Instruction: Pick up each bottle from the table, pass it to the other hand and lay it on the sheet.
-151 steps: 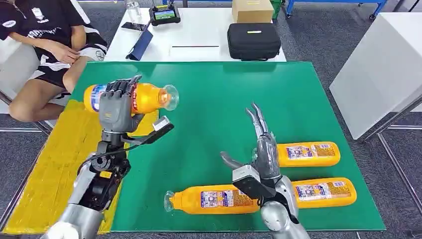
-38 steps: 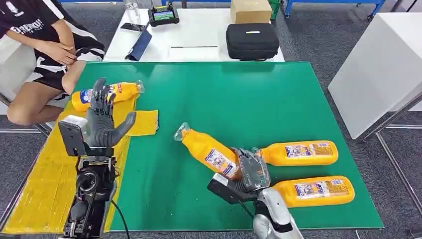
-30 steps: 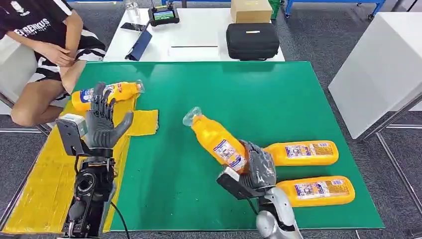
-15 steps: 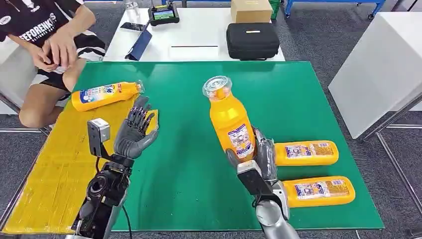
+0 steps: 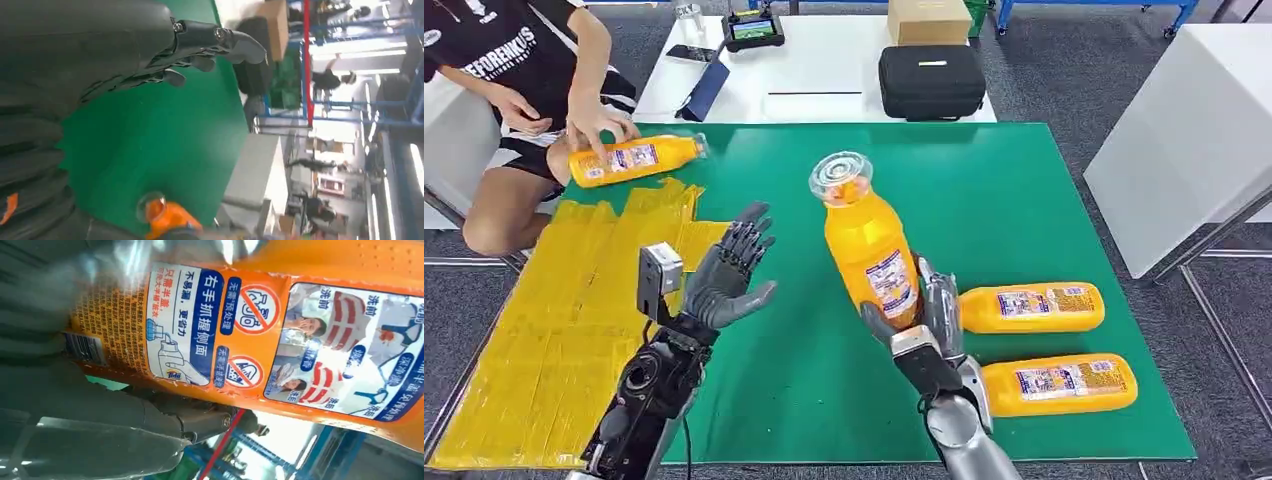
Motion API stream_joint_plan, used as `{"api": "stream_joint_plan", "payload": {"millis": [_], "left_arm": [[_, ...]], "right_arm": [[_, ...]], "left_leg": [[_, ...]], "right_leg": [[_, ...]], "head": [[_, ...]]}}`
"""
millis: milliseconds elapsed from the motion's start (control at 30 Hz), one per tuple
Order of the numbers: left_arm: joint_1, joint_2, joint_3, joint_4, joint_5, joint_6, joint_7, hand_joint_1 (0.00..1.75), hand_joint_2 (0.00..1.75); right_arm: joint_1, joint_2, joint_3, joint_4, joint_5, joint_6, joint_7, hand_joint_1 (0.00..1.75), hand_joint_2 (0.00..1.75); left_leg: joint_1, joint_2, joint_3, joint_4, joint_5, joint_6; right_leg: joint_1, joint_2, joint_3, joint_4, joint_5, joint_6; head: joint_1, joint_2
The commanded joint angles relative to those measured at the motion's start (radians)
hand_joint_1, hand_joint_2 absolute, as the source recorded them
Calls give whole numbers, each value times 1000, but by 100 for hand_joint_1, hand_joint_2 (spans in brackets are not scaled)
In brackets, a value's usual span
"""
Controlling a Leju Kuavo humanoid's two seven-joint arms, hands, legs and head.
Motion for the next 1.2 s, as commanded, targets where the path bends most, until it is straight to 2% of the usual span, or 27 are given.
{"api": "stream_joint_plan", "payload": {"millis": [33,167,500,733,1000,1200], "left_arm": [[-18,42,-87,-19,108,-67,25,0,175],[-11,42,-116,6,109,-96,9,0,175],[-27,23,-117,14,113,-100,10,0,175],[-11,32,-130,-22,109,-105,11,0,175],[-42,19,-131,18,112,-106,13,0,175],[-47,17,-126,40,125,-108,13,0,175]], "right_arm": [[-109,-3,97,132,41,-4,27,175,175],[-90,-4,109,168,63,-51,16,175,175],[-79,-6,130,175,125,-71,42,175,175],[-84,0,130,197,132,-66,46,175,175],[-110,11,199,252,184,-31,51,175,175],[-91,0,221,222,190,-16,43,175,175]], "left_leg": [[1,2,3,0,-1,-3],[1,2,7,-2,-2,-4],[1,-1,4,-1,-2,-4],[2,0,5,-1,-3,-5],[1,0,3,0,-2,-3],[1,-1,2,-1,-1,-3]], "right_leg": [[1,0,3,-1,-1,0],[1,0,6,-2,-2,0],[1,-3,4,-1,-2,0],[2,-2,5,-1,-3,0],[1,-2,2,-1,-2,0],[1,-3,2,-1,-1,0]], "head": [[0,0],[0,0],[0,0],[0,0],[0,0],[0,0]]}}
